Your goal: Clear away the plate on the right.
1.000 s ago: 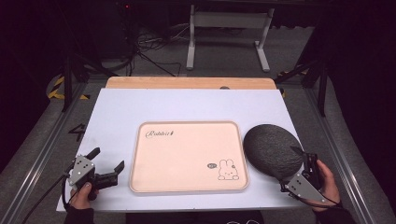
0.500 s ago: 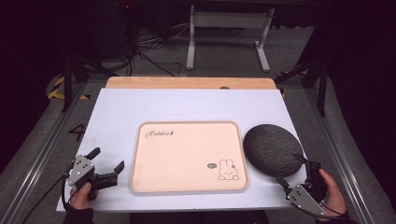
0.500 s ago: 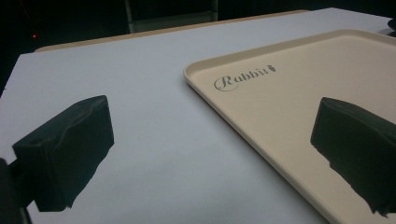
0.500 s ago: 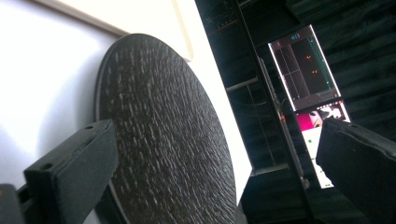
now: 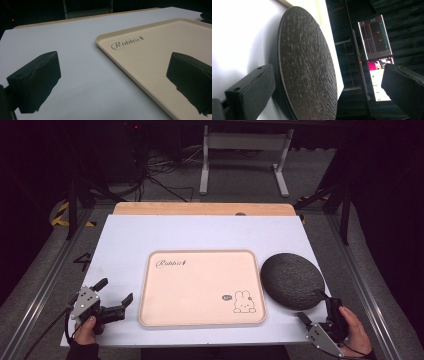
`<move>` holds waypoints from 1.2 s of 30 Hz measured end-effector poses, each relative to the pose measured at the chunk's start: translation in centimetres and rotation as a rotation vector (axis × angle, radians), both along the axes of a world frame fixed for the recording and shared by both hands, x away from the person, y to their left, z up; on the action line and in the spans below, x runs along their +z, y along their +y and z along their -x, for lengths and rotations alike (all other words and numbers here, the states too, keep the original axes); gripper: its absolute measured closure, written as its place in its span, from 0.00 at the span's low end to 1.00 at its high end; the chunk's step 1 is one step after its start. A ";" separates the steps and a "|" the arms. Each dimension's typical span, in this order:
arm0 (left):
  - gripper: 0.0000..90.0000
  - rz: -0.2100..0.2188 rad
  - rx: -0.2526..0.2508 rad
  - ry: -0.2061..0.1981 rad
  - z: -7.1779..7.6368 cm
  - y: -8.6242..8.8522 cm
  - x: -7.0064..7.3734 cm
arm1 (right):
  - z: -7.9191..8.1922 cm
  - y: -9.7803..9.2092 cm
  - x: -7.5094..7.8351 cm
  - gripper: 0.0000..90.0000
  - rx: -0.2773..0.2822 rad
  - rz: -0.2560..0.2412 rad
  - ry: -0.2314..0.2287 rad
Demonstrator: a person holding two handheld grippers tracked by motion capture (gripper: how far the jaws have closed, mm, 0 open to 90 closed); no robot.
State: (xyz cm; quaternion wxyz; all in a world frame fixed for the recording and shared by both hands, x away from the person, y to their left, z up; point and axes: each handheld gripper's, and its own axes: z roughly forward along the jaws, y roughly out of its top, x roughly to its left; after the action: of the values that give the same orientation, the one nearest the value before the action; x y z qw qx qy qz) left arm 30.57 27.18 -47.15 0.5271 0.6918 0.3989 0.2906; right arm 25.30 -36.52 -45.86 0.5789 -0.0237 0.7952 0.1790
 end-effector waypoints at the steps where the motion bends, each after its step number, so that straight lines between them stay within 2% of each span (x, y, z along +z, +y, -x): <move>1: 0.00 0.000 0.000 0.000 0.0 0.0 0.0 | -0.1 0.0 -0.1 0.00 0.000 0.017 -0.001; 2: 0.00 0.000 0.000 0.000 0.0 0.0 0.0 | -0.1 0.0 -0.1 0.00 0.000 0.017 -0.001; 3: 0.00 0.000 -0.002 0.001 0.0 0.0 0.0 | -0.3 0.1 -0.3 0.00 -0.003 0.039 -0.001; 10: 0.00 0.004 -0.007 0.002 0.0 0.1 0.0 | -0.9 -0.1 -0.8 0.00 -0.018 0.049 -0.005; 12: 0.00 0.004 -0.007 0.002 0.0 0.1 0.0 | -1.2 -0.2 -0.9 0.00 -0.022 0.045 0.005; 13: 0.00 0.004 -0.007 0.002 0.0 0.1 0.0 | -1.3 -0.3 -0.8 0.00 -0.021 0.046 -0.005; 20: 0.00 0.008 -0.005 -0.008 0.1 0.1 0.0 | -1.9 0.1 -0.7 0.00 -0.010 0.119 -0.028; 29: 0.00 0.010 -0.009 -0.005 0.0 0.1 0.0 | -2.8 0.3 -0.6 0.00 0.001 0.171 -0.040; 33: 0.00 0.012 -0.009 0.001 0.0 0.1 0.0 | -3.0 0.4 -0.6 0.00 0.000 0.183 -0.021; 36: 0.00 0.011 -0.009 0.001 0.0 0.1 0.0 | -3.1 0.3 -0.7 0.03 -0.005 0.166 0.005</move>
State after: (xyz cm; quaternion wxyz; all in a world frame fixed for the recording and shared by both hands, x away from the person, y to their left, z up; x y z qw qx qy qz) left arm 30.59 27.32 -47.15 0.5321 0.6909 0.3976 0.2854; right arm 28.37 -36.24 -46.52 0.5732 -0.0692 0.8089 0.1113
